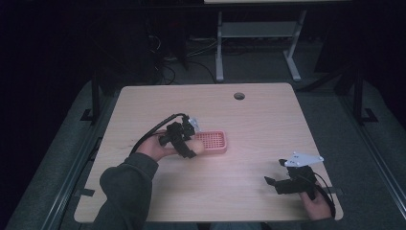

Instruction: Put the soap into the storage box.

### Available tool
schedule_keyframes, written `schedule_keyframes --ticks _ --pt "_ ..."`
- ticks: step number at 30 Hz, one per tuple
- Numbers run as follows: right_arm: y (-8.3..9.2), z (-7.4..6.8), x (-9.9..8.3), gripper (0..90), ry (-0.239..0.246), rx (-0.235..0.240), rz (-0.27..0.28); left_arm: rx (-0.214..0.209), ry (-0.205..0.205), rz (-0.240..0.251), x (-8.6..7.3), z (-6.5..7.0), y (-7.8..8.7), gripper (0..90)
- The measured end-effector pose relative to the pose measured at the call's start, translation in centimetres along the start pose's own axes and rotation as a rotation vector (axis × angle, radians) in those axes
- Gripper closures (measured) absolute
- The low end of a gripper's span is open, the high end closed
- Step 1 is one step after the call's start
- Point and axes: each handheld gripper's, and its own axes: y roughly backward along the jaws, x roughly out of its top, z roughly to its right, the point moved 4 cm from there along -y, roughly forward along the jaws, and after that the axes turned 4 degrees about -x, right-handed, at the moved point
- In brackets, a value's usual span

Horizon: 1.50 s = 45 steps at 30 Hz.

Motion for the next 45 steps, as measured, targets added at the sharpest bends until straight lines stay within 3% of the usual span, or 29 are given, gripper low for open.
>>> schedule_keyframes --ticks 31,45 --pt "0.3 0.5 -0.1 14.1 -0.004 -0.011 0.015 -0.015 -0.004 0.007 3.5 -2.3 -1.4 32.1" --pt "0.2 0.6 -0.2 14.1 -0.007 -0.010 0.013 -0.020 -0.016 -0.021 4.5 -3.0 -2.4 32.1"
